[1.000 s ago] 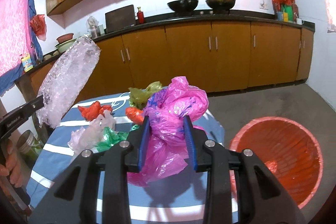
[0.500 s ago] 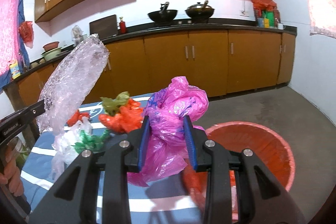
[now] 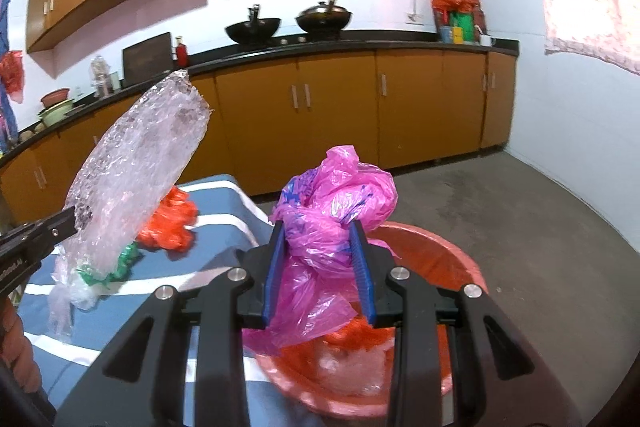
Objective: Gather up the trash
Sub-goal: 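Carry the pink and bubble-wrap bags over the orange basket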
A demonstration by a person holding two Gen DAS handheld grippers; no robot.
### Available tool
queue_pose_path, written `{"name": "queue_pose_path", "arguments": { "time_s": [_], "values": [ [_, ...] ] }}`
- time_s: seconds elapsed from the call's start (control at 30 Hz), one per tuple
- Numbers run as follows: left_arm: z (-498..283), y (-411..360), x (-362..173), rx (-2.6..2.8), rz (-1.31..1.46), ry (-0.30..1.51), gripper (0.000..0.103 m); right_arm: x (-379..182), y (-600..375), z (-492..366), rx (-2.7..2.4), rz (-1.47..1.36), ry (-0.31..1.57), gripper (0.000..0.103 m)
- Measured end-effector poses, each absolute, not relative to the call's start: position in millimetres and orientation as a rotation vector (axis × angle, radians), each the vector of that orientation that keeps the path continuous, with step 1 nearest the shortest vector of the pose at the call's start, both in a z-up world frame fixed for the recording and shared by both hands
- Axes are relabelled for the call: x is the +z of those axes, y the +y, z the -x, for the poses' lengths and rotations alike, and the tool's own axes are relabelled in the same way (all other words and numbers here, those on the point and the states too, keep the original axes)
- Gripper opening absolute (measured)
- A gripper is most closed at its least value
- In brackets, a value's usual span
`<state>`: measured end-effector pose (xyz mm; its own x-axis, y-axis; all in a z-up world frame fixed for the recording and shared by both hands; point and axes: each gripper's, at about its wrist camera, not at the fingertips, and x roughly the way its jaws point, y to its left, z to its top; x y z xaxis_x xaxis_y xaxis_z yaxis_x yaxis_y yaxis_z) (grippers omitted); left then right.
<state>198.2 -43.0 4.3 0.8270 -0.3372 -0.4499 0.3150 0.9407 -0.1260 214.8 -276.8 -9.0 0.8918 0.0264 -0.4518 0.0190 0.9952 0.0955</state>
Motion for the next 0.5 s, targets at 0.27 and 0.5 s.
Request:
{"name": "queue_pose_path", "arguments": {
  "time_s": [0.27, 0.5],
  "values": [
    [-207.7, -91.6, -15.2, -0.421, 0.015, 0.539, 0.006, -31.2, -308.7, -218.6, -0.059, -0.111, 0.51, 0.032],
    [-217.7, -120.8, -31.3, -0.464, 0.004, 0.581, 0.006, -42.5, -325.8, -228.6, -0.084, -0.115, 0.532, 0.032]
  ]
}}
